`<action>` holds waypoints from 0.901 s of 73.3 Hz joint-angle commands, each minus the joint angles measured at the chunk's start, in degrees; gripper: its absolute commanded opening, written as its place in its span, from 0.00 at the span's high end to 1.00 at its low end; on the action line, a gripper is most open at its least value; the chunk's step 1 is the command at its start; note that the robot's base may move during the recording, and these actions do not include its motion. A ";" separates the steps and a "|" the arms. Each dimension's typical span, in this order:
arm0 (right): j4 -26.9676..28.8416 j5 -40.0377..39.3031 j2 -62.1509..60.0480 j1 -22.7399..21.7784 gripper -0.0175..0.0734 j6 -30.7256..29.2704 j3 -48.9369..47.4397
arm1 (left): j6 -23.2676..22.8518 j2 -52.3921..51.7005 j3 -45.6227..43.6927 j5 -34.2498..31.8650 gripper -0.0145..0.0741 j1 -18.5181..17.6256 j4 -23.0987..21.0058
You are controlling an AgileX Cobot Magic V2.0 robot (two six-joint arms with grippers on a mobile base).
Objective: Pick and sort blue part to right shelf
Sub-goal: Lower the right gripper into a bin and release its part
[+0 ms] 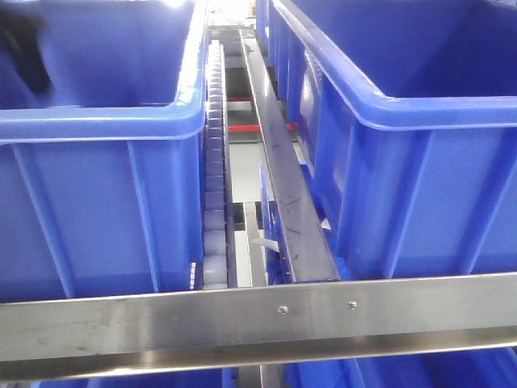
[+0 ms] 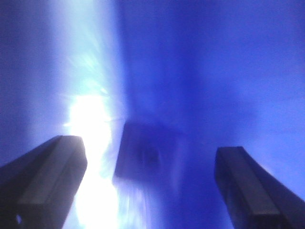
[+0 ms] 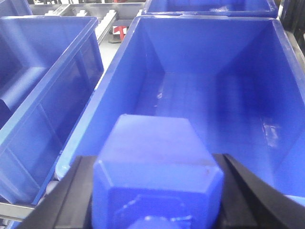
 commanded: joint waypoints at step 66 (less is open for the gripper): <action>-3.69 4.78 61.18 -8.07 0.58 -0.39 -37.10 | 0.00 -59.88 29.66 -7.73 0.58 -0.19 -0.40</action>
